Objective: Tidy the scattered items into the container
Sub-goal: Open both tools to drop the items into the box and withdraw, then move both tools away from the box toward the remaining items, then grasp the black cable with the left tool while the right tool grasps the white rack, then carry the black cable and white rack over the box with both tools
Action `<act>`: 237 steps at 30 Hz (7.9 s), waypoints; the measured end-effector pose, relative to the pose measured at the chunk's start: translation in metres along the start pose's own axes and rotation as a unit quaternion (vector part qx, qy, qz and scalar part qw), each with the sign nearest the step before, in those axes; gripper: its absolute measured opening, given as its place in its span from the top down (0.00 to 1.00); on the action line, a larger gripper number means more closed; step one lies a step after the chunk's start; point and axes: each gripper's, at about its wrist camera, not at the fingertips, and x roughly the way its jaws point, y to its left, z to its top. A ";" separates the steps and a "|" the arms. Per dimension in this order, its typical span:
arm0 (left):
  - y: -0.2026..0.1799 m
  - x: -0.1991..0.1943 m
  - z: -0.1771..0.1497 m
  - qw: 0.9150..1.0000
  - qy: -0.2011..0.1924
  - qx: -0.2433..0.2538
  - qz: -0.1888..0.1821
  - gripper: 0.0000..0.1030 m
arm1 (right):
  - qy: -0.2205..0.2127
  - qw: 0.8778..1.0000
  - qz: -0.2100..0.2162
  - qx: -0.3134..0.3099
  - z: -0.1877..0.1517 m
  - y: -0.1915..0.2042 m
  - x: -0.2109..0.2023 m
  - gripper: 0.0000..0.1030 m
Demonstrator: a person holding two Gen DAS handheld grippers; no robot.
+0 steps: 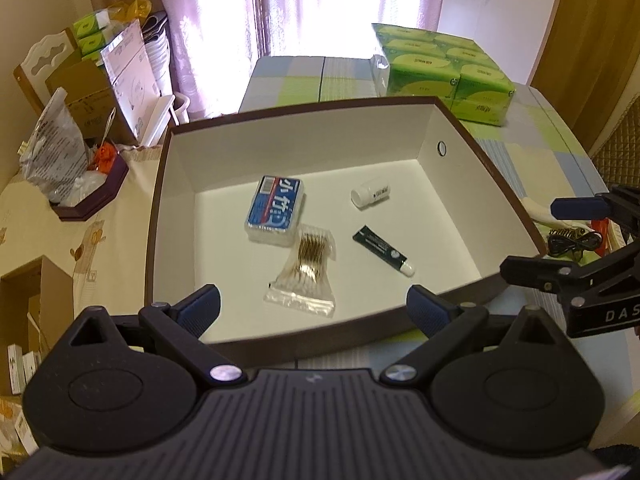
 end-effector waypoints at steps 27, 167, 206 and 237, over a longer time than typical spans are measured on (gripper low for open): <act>-0.055 -0.018 -0.038 0.999 0.029 -0.011 0.013 0.05 | 0.020 1.000 0.012 -0.007 -0.052 -0.024 -0.044 0.02; -0.298 0.133 -0.043 0.961 0.118 0.178 -0.177 0.90 | 0.109 0.972 -0.132 0.162 -0.193 -0.235 -0.088 0.70; -0.062 -0.042 -0.020 0.994 -0.047 0.006 -0.097 0.90 | 0.003 0.996 0.088 0.034 -0.037 -0.064 -0.065 0.71; 0.062 0.109 0.042 0.995 0.071 0.039 -0.055 0.90 | 0.058 0.998 0.017 0.028 0.049 -0.020 0.093 0.71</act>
